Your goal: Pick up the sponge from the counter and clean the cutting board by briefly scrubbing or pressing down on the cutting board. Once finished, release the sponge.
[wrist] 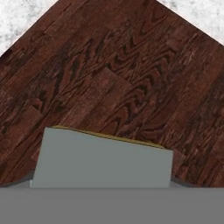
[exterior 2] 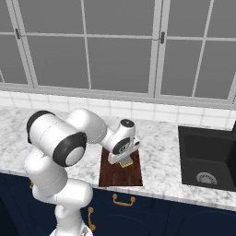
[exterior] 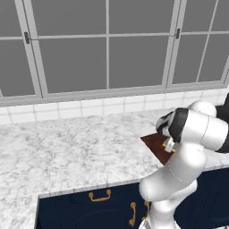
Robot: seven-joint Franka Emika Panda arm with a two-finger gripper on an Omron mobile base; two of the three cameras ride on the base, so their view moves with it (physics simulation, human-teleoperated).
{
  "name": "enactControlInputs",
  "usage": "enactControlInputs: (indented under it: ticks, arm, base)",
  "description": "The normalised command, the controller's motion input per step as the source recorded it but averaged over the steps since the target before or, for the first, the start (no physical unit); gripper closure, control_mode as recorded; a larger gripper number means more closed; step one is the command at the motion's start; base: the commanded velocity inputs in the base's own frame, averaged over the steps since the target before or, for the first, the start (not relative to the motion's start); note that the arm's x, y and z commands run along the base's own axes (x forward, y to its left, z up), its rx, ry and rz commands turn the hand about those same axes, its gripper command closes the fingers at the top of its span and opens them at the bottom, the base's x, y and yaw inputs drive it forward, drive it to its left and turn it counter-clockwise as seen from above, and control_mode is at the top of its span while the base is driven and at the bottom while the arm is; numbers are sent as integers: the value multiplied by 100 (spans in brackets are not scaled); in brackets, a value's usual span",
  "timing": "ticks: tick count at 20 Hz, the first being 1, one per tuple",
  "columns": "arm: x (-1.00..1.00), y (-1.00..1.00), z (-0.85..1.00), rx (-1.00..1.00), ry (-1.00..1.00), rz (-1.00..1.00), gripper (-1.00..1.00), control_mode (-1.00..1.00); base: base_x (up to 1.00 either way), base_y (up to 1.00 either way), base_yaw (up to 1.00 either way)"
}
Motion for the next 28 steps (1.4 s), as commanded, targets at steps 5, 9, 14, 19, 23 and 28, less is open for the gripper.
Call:
enactControlInputs:
  ticks: [5, 9, 14, 19, 23, 28]
  arm:
    - [0, 33, -54, -2, 4, 0, -100, -100]
    - [-14, 0, -11, 0, 0, 0, -100, -100]
    - [-30, 0, 28, 0, -7, 0, -100, -100]
    - [-22, 16, 44, 0, -8, 0, -100, -100]
    - [-23, 57, 100, -3, -4, 0, -100, -100]
    - [-48, 92, 89, -5, 0, 0, -100, -100]
  base:
    - [0, 0, 0]
    - [0, 0, 0]
    - [0, 0, 0]
    - [0, 0, 0]
    - [0, 0, 0]
    - [0, 0, 0]
